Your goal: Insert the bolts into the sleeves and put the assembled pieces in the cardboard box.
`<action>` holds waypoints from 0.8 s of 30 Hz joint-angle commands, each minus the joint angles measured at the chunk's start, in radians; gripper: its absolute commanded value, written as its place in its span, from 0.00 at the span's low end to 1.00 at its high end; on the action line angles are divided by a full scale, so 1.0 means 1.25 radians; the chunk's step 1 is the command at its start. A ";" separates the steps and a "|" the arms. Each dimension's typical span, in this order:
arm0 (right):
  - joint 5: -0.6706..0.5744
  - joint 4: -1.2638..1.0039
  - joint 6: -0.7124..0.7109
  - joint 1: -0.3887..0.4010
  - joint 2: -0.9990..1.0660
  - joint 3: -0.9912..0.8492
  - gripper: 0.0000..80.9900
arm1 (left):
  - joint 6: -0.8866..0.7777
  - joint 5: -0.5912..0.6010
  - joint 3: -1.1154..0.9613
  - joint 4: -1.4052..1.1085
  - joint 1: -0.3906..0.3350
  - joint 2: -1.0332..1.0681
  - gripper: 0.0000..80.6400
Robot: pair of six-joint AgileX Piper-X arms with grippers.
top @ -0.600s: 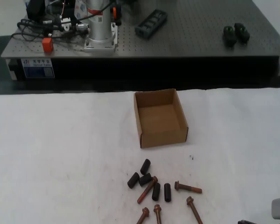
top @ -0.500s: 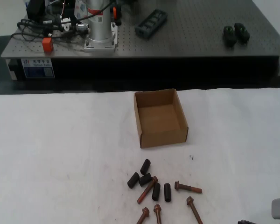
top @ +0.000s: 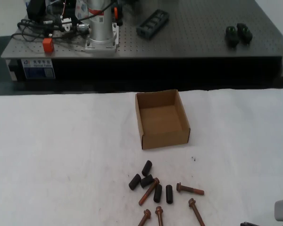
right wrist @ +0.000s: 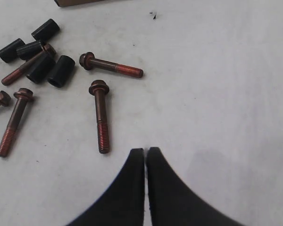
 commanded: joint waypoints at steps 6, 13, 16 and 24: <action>0.001 -0.010 0.003 0.002 -0.005 -0.009 0.03 | -0.186 0.011 -0.009 -0.043 0.003 -0.008 0.01; -0.014 -0.100 0.163 0.002 -0.005 -0.009 0.03 | -0.206 0.050 -0.009 -0.043 0.003 -0.008 0.01; -0.060 -0.215 0.182 0.002 -0.005 -0.009 0.02 | -0.202 0.123 -0.009 -0.104 0.003 -0.008 0.01; -0.122 -0.187 0.114 0.002 0.105 -0.147 0.36 | -0.131 0.306 -0.009 -0.386 0.003 0.027 0.35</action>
